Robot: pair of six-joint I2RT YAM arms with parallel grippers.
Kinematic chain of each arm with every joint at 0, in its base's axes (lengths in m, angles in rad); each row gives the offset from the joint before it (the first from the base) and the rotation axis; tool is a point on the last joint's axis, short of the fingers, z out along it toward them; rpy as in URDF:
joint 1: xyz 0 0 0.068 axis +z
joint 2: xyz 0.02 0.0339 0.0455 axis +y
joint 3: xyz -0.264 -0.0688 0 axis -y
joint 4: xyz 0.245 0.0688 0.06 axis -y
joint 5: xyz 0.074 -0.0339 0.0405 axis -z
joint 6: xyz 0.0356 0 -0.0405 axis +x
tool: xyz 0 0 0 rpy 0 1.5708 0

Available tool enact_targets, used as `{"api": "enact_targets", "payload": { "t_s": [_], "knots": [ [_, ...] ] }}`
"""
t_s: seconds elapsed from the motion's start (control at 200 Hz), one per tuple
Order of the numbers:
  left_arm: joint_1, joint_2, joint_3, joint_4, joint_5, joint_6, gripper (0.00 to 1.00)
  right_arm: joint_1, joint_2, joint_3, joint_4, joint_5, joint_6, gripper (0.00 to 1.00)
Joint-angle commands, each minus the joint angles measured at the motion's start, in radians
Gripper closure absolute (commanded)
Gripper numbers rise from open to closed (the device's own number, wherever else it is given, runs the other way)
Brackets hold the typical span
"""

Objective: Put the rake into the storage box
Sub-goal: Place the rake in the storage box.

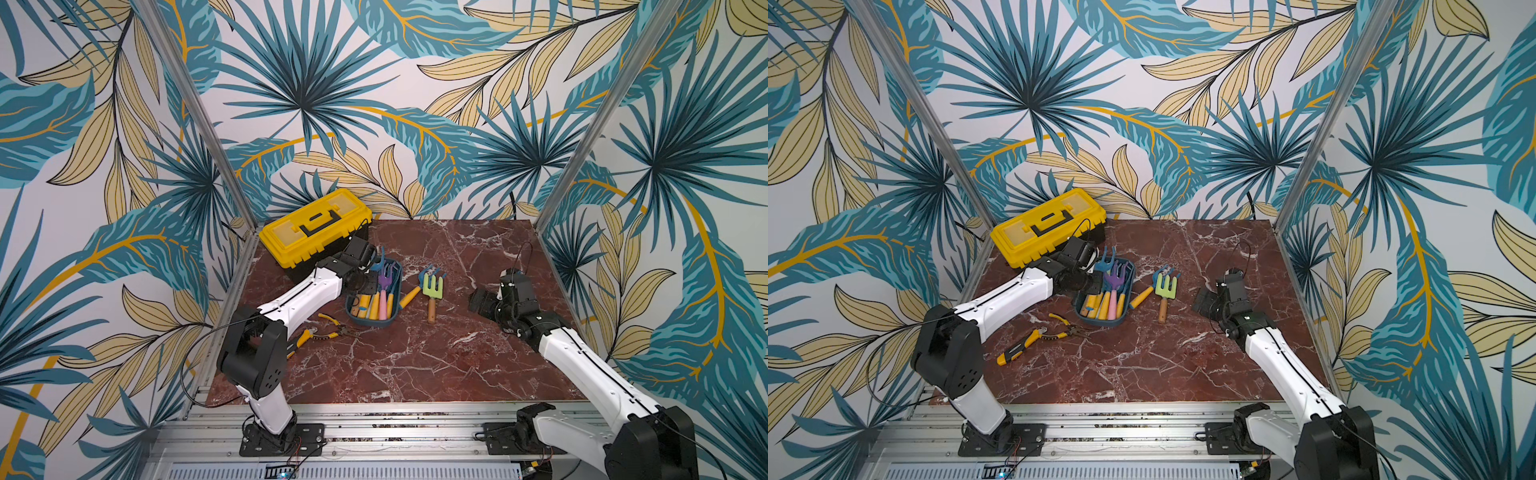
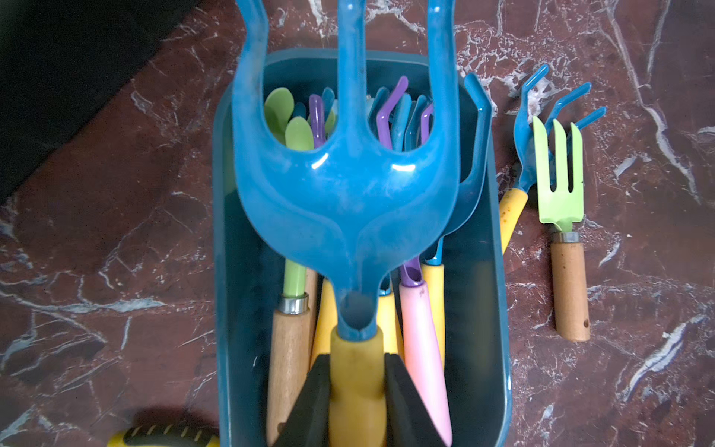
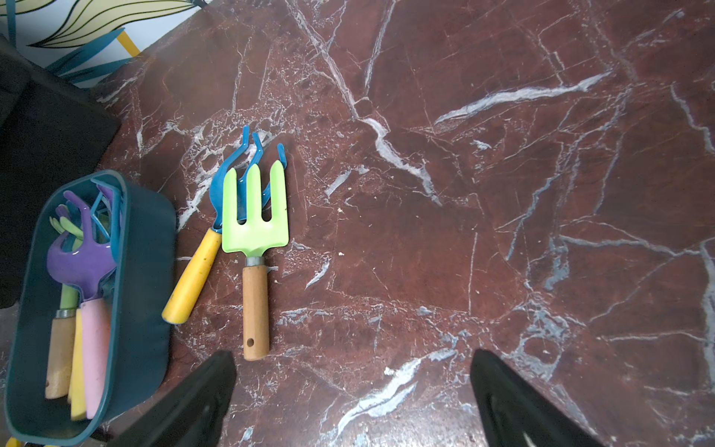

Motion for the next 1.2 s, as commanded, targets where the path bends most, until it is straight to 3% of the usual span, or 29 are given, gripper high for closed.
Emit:
{"api": "enact_targets", "payload": {
  "t_s": [0.0,0.3,0.506,0.766,0.866,1.196],
  "knots": [
    [0.001,0.004,-0.042,-0.017,-0.004,0.022,0.84,-0.003,0.009,-0.016,0.008,-0.01,0.004,0.01],
    [0.0,0.025,-0.061,-0.01,-0.017,0.012,0.84,-0.003,0.014,-0.016,0.009,-0.01,0.004,0.01],
    [0.001,0.005,-0.08,-0.012,-0.027,0.004,0.77,-0.003,0.023,-0.016,0.015,-0.016,0.006,0.01],
    [-0.001,-0.017,-0.068,-0.039,-0.041,0.004,0.49,-0.003,0.03,-0.017,0.017,-0.019,0.007,0.01],
    [0.0,-0.042,-0.059,-0.049,-0.04,0.005,0.44,-0.003,0.035,-0.016,0.021,-0.021,0.007,0.01],
    [-0.001,-0.016,-0.075,-0.055,-0.047,0.001,0.47,-0.003,0.048,-0.017,0.026,-0.027,0.008,0.01]
  ]
}}
